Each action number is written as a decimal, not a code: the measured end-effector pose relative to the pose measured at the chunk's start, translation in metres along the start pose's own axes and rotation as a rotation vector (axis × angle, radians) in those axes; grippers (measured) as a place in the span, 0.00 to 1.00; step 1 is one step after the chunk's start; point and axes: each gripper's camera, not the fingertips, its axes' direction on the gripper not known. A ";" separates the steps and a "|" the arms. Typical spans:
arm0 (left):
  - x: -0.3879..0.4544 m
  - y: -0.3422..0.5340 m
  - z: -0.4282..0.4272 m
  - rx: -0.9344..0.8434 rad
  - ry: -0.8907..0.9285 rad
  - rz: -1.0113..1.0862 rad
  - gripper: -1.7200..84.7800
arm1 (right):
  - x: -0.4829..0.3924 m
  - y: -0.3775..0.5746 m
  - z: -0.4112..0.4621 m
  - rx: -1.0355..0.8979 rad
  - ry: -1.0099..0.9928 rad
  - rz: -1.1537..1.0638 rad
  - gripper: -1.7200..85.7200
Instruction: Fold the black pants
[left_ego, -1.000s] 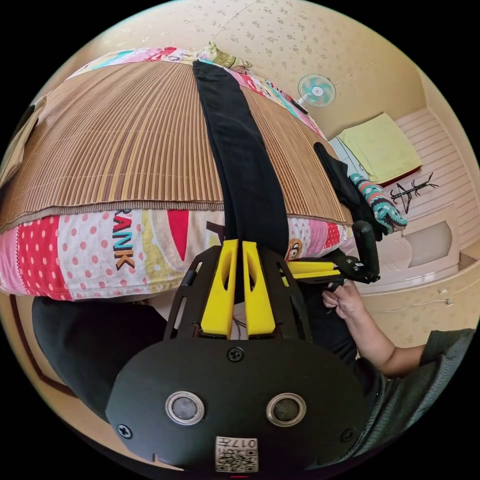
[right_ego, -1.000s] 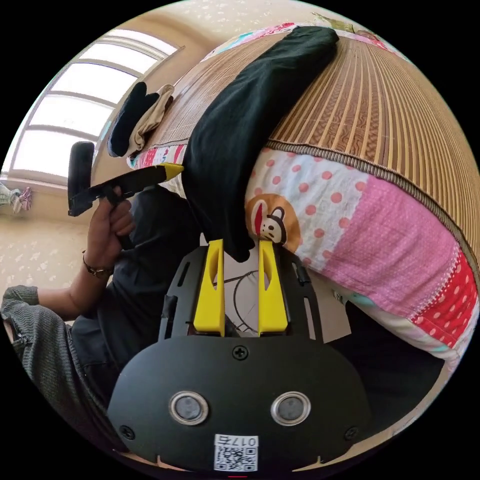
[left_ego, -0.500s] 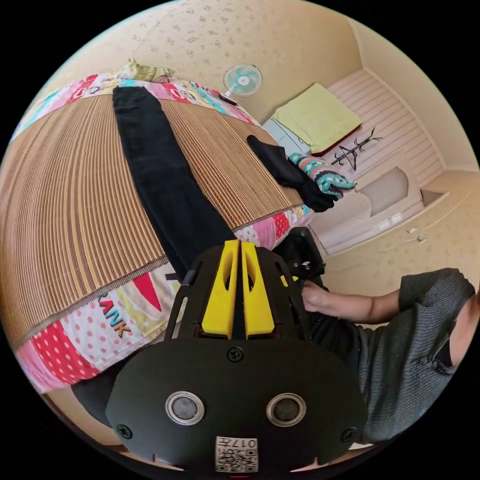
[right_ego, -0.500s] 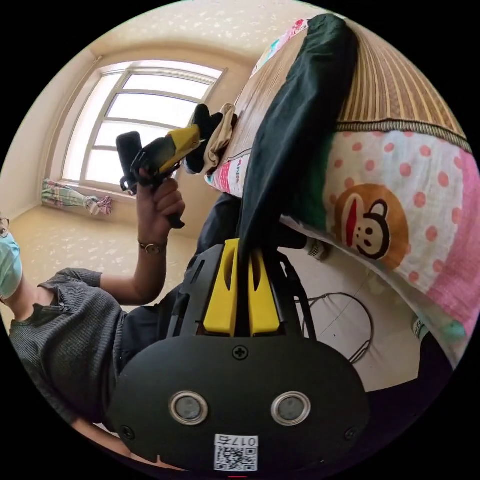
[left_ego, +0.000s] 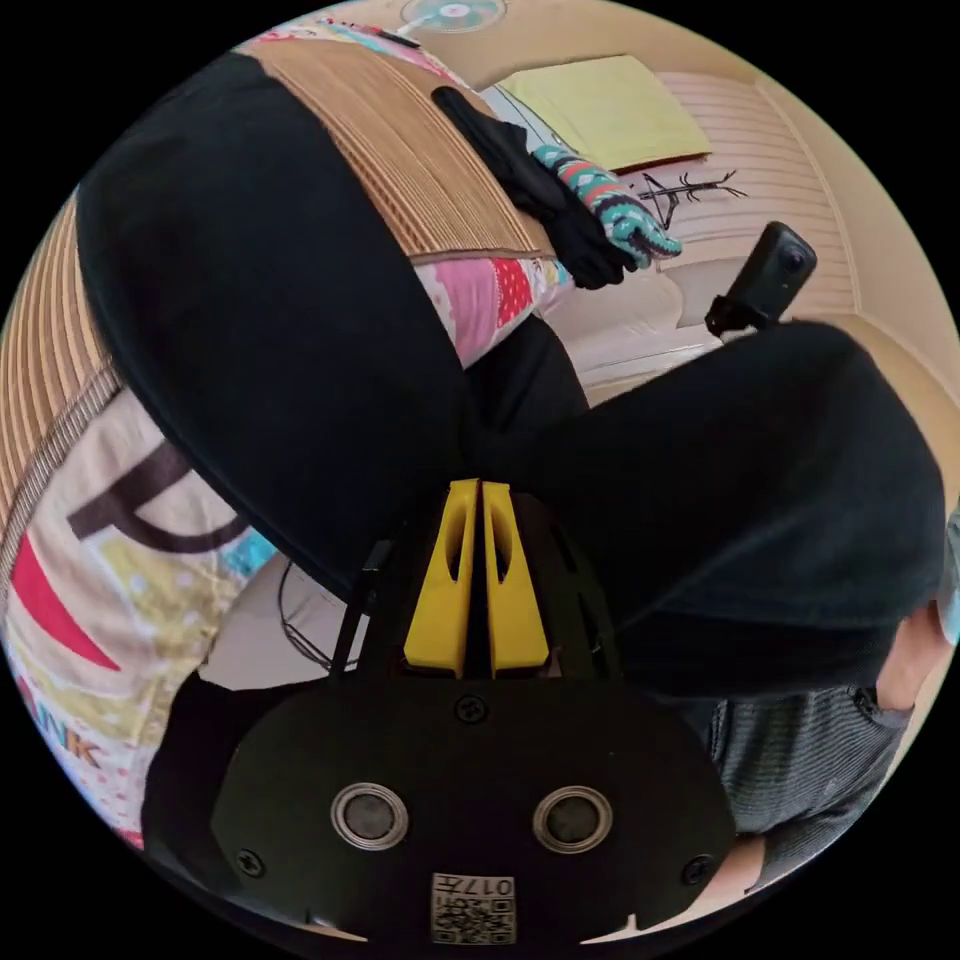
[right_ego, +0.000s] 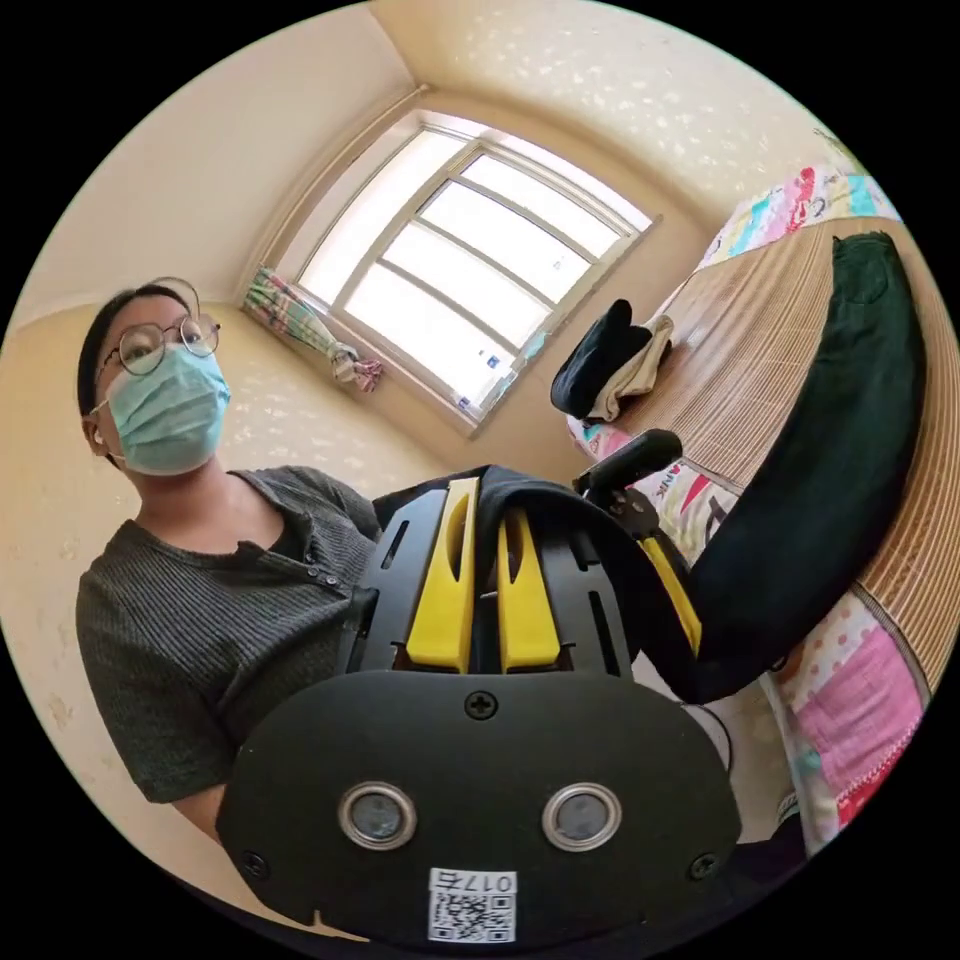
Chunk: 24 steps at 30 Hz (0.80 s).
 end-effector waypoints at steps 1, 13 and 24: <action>-0.010 0.010 -0.005 0.045 -0.005 -0.092 0.01 | 0.032 -0.012 -0.008 0.037 -0.023 0.127 0.02; -0.030 0.082 -0.089 0.413 -0.075 -0.284 0.01 | 0.142 -0.081 -0.044 0.189 0.129 0.241 0.17; -0.027 0.082 -0.108 0.487 -0.060 -0.214 0.01 | 0.180 0.058 -0.004 -0.519 0.510 0.582 0.24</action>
